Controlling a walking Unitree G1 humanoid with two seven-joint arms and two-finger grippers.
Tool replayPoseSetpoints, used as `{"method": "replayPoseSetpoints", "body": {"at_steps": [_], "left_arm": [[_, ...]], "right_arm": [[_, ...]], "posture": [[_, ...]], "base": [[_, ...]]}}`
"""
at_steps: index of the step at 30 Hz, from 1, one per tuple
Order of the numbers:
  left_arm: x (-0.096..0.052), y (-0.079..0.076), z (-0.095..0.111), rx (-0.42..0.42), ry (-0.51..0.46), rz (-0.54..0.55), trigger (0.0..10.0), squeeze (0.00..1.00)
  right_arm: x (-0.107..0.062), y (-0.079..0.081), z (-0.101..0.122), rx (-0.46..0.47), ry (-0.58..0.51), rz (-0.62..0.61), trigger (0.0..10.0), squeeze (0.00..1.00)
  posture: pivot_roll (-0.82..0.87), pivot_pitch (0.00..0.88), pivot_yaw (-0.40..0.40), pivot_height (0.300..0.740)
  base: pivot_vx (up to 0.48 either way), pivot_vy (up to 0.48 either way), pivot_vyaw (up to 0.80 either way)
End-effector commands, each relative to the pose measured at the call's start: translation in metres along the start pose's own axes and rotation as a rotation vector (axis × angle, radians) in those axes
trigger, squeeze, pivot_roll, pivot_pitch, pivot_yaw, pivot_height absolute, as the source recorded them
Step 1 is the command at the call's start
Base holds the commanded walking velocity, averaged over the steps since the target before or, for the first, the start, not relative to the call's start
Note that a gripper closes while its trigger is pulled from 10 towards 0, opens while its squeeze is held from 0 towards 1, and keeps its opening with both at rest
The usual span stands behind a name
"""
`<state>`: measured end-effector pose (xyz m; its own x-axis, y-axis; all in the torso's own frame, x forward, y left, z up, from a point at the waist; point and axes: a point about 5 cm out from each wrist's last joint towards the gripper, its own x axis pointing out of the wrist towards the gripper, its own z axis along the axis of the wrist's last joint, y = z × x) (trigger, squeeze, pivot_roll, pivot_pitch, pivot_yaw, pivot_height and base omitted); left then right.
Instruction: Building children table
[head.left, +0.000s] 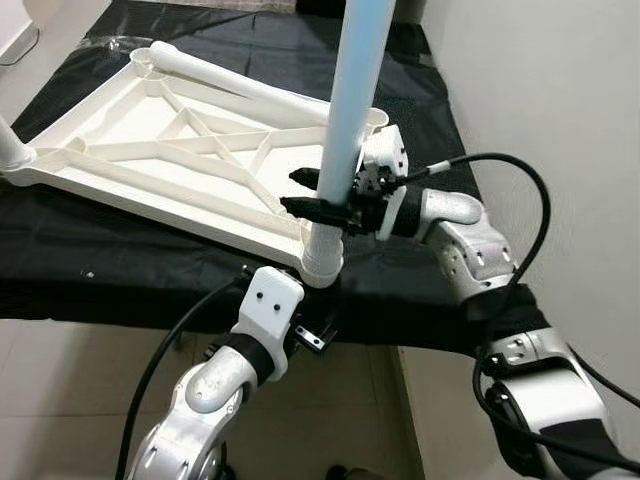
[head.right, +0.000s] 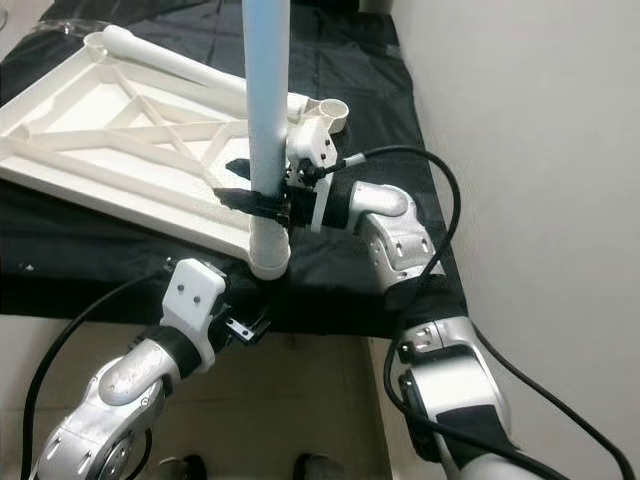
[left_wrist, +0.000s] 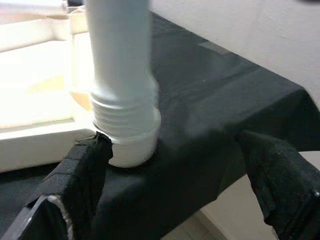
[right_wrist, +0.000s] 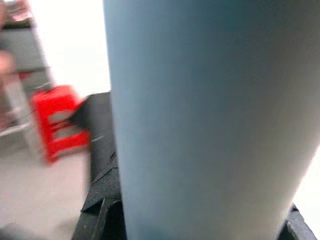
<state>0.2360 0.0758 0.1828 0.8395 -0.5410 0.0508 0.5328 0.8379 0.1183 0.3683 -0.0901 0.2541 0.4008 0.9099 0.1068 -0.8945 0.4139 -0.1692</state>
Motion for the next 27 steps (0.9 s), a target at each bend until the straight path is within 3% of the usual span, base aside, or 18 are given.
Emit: {"method": "replayPoseSetpoints", "body": {"at_steps": [1,4,13,16,20,22,23,24,27], "left_arm": [[-0.002,-0.002,-0.002,0.003,0.013,-0.006,10.0,0.0],[-0.002,-0.002,-0.002,0.005,0.013,-0.005,10.0,0.0],[-0.002,-0.001,-0.002,0.007,0.014,-0.004,10.0,0.0],[-0.001,0.0,-0.003,0.009,0.014,-0.001,10.0,0.0],[-0.001,0.0,-0.003,0.01,0.013,0.0,10.0,0.0],[0.0,0.001,-0.003,0.01,0.013,0.0,10.0,0.0],[0.0,0.001,-0.003,0.01,0.013,0.0,10.0,0.0],[0.0,0.001,-0.003,0.011,0.012,-0.001,10.0,0.0],[0.001,0.001,-0.003,0.011,0.011,-0.002,10.0,0.0]], "right_arm": [[-0.021,-0.006,-0.059,0.123,0.232,-0.178,10.0,0.0],[-0.03,-0.016,-0.059,0.166,0.194,-0.32,10.0,0.0],[-0.038,-0.014,-0.06,0.17,0.154,-0.351,10.0,0.0],[-0.041,-0.027,-0.063,0.13,0.176,-0.649,10.0,0.0],[-0.045,-0.032,-0.065,0.125,0.192,-0.764,10.0,0.0],[-0.056,-0.041,-0.066,0.144,0.19,-0.992,10.0,0.0],[-0.056,-0.041,-0.066,0.144,0.19,-0.992,10.0,0.0],[-0.065,-0.044,-0.065,0.158,0.182,-1.156,10.0,0.0],[-0.07,-0.045,-0.063,0.157,0.167,-1.262,10.0,0.0]], "posture": [[0.1,0.259,-0.122,0.74],[0.1,0.259,-0.121,0.74],[0.1,0.259,-0.119,0.74],[0.1,0.258,-0.117,0.74],[0.1,0.257,-0.117,0.74],[0.1,0.255,-0.114,0.74],[0.1,0.255,-0.114,0.74],[0.1,0.252,-0.115,0.74],[0.1,0.251,-0.112,0.74]], "base": [[0.0,0.0,0.0],[0.0,0.0,0.0],[0.0,0.0,0.0],[0.0,0.0,0.0],[0.0,0.0,0.0],[0.0,0.0,0.0],[0.0,0.0,0.0],[0.0,0.0,0.0],[0.0,0.0,0.0]]}}
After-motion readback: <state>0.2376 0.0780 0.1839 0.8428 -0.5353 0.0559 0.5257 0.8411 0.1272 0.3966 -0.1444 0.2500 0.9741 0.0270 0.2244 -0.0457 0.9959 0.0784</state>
